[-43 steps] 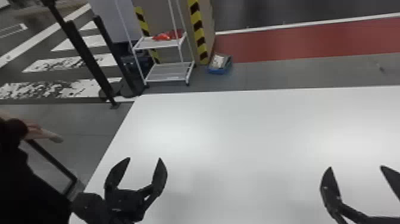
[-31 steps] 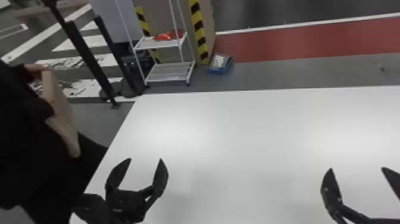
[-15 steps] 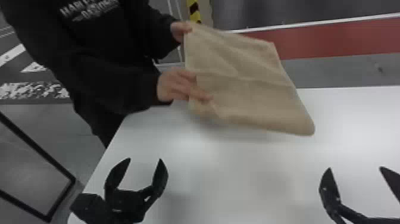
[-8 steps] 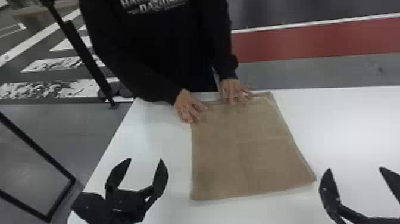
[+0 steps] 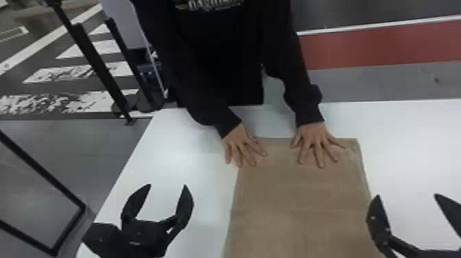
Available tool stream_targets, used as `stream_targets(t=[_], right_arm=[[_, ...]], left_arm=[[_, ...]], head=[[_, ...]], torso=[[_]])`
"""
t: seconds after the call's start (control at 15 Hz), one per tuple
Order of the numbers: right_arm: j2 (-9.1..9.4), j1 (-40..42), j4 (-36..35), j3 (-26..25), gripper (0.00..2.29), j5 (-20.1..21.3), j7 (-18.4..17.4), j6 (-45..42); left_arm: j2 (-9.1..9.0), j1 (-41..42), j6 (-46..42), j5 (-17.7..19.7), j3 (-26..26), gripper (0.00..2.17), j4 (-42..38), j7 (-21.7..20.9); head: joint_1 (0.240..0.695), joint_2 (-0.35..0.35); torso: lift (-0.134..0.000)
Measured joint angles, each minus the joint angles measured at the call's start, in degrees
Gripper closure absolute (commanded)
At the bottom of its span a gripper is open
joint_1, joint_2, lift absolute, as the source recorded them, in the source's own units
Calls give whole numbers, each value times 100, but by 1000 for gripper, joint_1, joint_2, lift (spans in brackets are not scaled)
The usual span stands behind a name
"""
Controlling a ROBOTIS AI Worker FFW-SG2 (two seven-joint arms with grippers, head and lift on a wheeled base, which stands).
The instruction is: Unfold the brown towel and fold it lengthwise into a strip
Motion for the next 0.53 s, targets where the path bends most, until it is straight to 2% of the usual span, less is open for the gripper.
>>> stream_targets(t=[0.53], right_arm=[[-15, -37, 55, -15, 124, -21, 23, 17]], left_arm=[[0, -5, 0, 0, -1, 53, 35, 9]], head=[[695, 288]], torso=[[-121]])
